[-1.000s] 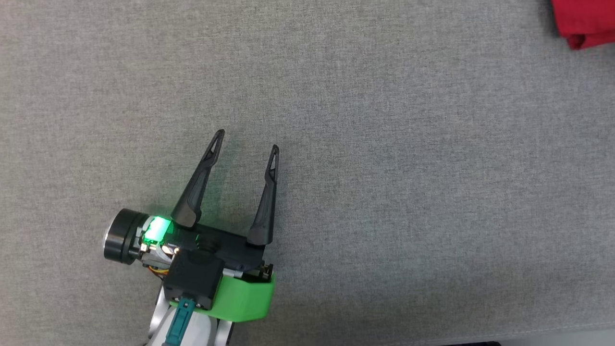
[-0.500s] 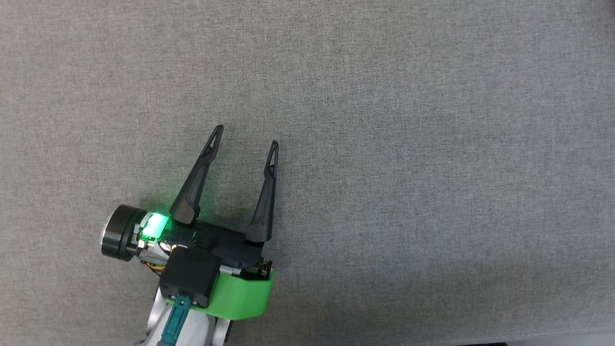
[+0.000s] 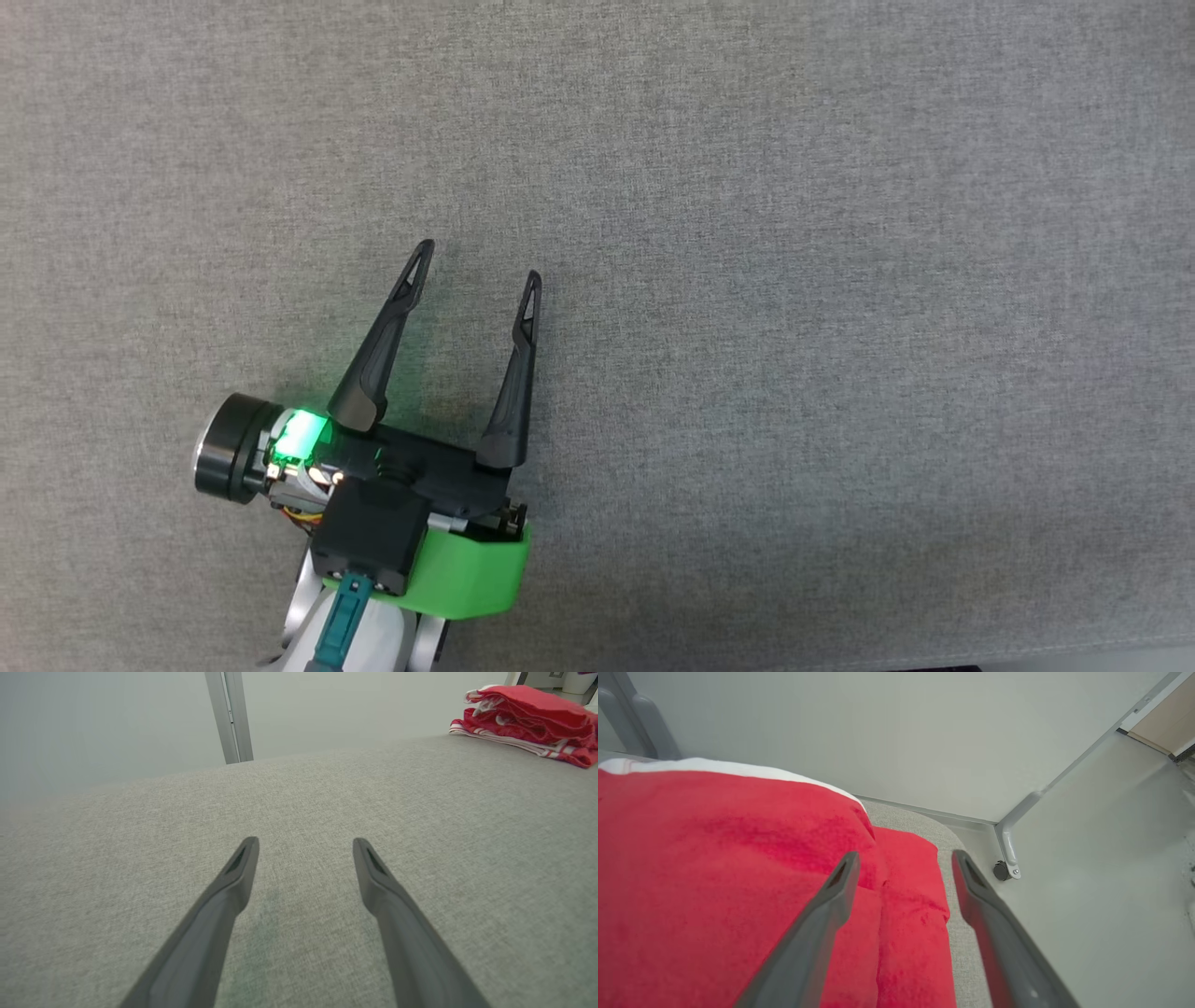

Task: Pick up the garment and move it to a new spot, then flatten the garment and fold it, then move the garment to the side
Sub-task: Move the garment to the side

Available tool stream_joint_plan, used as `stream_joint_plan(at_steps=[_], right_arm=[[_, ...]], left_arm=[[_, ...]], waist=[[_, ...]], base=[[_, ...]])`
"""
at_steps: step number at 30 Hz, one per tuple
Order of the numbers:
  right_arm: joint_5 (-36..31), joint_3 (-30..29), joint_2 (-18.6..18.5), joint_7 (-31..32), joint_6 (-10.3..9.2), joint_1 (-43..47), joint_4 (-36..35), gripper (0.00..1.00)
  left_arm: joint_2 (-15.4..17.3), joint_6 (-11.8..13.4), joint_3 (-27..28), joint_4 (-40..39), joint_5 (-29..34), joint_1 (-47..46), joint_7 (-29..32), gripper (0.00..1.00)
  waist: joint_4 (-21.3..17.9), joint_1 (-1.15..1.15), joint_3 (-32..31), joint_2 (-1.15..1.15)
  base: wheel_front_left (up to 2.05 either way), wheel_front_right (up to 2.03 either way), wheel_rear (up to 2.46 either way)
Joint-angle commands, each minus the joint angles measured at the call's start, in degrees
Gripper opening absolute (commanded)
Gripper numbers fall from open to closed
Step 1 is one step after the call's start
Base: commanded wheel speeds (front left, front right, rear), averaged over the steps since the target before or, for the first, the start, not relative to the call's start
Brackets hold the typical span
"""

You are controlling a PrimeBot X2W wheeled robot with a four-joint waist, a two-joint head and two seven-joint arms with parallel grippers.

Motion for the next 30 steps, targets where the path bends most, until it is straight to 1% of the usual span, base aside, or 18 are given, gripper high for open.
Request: stream_joint_plan(at_steps=[1,4,7,10,13,15,17,18,21,23,24,26,27,28,30], right_arm=[[-1.8,0.3,1.3,-1.5,-0.1,-1.0,0.9,1.0],[-3.3,1.1,4.5,-4.0,-0.1,-1.0,1.3,1.0],[-2.5,1.6,8.3,-5.9,-0.1,0.4,0.3,1.0],[-2.0,1.9,13.1,-7.4,-0.11,3.1,-0.6,1.0],[-2.8,0.5,17.9,-7.9,-0.11,6.0,-1.6,1.0],[-5.1,-2.3,21.9,-7.9,-0.1,9.1,-2.5,1.0],[-8.2,-5.4,26.3,-7.8,-0.1,13.3,-3.3,1.0],[-10.7,-7.4,29.4,-7.8,-0.1,16.4,-4.1,1.0],[-16.3,-12.4,35.6,-7.9,-0.1,23.0,-5.7,1.0],[-20.6,-15.9,39.6,-7.9,-0.1,28.1,-6.8,1.0],[-23.3,-17.9,41.6,-7.9,-0.1,30.7,-7.6,1.0],[-27.2,-21.6,46.3,-7.9,-0.1,35.4,-9.2,1.0],[-28.9,-22.9,48.0,-7.9,-0.1,37.3,-10.0,1.0],[-30.6,-24.7,50.2,-7.9,-0.09,39.9,-11.0,1.0],[-34.4,-27.7,53.4,-7.9,-0.1,43.9,-12.9,1.0]], left_arm=[[0.3,0.3,0.2,0.2,-0.3,-0.6,-0.1,1.0],[0.0,0.8,0.2,0.4,-0.6,0.2,-0.1,1.0],[-0.2,1.2,0.7,0.8,-1.1,1.1,-0.1,1.0],[-0.8,2.5,2.0,1.0,-2.0,2.6,-0.1,1.0],[-1.6,3.7,3.6,1.8,-2.9,4.1,-0.1,1.0],[-2.2,3.8,4.9,2.6,-4.7,5.5,-0.1,1.0],[-2.8,3.4,6.6,4.2,-7.1,7.3,-0.1,1.0],[-3.1,3.0,8.0,5.6,-8.8,8.3,-0.1,1.0],[-3.8,2.3,10.9,7.3,-10.5,10.3,-0.1,1.0],[-4.1,1.0,12.4,8.1,-12.4,11.9,-0.1,1.0],[-4.2,0.0,13.2,8.4,-13.3,12.8,-0.1,1.0],[-4.3,-1.9,14.5,8.9,-14.0,13.9,-0.1,1.0],[-4.3,-2.4,14.9,9.2,-13.9,14.3,-0.1,1.0],[-4.4,-2.9,15.7,9.4,-13.3,15.0,-0.1,1.0],[-4.5,-2.9,16.5,10.1,-12.0,16.0,-0.1,1.0]], waist=[[0.0,0.0,-0.8,0.0],[-0.3,0.0,-2.8,0.0],[-0.8,0.0,-5.2,0.0],[-1.3,0.0,-8.7,0.0],[-1.7,0.0,-12.1,0.0],[-1.8,0.0,-14.7,0.0],[-1.9,0.0,-17.3,0.0],[-1.9,0.0,-19.1,0.0],[-1.9,0.0,-22.9,0.0],[-1.8,0.0,-25.7,0.0],[-1.8,0.0,-27.0,0.0],[-1.8,0.0,-29.5,0.0],[-1.7,0.0,-30.6,0.0],[-1.7,0.0,-31.7,0.0],[-1.5,0.0,-33.7,0.0]], base=[[0.0,0.0,0.0],[0.0,0.0,0.0],[0.0,0.0,0.0],[0.0,0.0,0.0],[0.0,0.0,0.0],[0.0,0.0,0.0],[0.0,0.0,0.0],[0.0,0.0,0.0],[0.0,0.0,0.0],[0.0,0.0,0.0],[0.0,0.0,0.0],[0.0,0.0,0.0],[0.0,0.0,0.0],[0.0,0.0,0.0],[0.0,0.0,0.0]])
